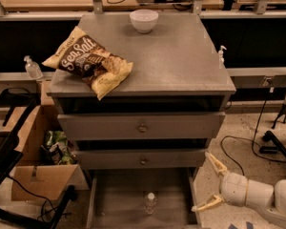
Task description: Pick water bottle from bottom drawer and place on counter
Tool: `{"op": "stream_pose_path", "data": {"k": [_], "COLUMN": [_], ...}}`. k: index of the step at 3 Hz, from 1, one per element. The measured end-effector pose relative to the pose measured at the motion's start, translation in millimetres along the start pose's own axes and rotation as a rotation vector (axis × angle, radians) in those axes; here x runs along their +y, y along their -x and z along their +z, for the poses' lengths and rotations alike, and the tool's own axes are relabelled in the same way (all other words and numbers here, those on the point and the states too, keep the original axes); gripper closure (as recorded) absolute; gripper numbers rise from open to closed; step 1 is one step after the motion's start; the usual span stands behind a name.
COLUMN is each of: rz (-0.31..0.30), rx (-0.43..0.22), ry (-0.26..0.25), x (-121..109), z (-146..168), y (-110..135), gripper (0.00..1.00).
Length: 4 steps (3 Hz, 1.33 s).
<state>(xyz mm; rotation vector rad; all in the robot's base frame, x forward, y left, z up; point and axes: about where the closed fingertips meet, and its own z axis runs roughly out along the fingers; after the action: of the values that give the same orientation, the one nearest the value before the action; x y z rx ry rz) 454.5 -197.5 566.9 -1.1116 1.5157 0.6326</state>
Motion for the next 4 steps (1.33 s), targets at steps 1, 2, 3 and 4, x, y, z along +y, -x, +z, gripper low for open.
{"op": "stream_pose_path", "data": {"k": [1, 2, 3, 4], "rz": [0.008, 0.019, 0.066, 0.105], "rx": [0.010, 0.015, 0.036, 0.010], "ry": [0.078, 0.087, 0.126, 0.152], "x": [3, 7, 22, 33], "z": [35, 43, 81, 120], "y": [-47, -55, -87, -127], "gripper": [0.00, 0.00, 0.00, 0.00]}}
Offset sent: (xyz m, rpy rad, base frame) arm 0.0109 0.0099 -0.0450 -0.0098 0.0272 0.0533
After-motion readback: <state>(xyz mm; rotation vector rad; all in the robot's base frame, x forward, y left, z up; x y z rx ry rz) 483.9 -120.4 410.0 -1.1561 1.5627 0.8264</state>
